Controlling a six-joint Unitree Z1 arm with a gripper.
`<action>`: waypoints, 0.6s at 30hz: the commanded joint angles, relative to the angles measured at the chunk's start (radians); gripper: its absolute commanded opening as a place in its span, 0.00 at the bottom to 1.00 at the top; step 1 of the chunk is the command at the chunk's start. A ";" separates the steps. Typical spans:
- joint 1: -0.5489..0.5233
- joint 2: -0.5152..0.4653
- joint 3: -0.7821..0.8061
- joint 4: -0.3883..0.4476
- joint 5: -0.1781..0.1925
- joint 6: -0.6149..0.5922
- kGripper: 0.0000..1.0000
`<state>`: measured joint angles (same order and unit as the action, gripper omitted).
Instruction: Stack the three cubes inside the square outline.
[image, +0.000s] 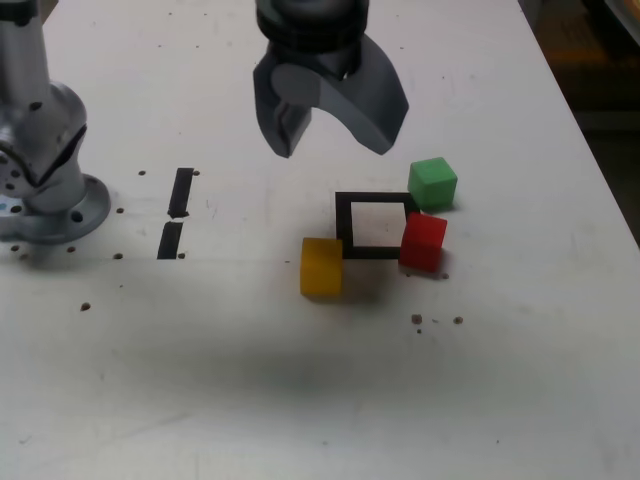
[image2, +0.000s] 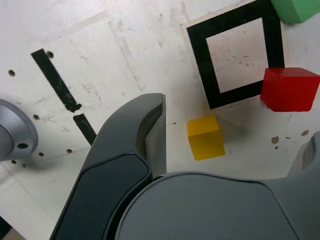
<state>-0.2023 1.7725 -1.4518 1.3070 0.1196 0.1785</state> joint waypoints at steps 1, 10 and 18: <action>0.001 0.021 -0.021 0.001 -0.005 0.022 0.96; -0.007 0.138 -0.102 -0.010 -0.050 0.094 0.96; -0.022 0.228 -0.170 -0.018 -0.093 0.103 0.94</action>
<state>-0.2195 1.9822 -1.6028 1.2926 0.0364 0.2805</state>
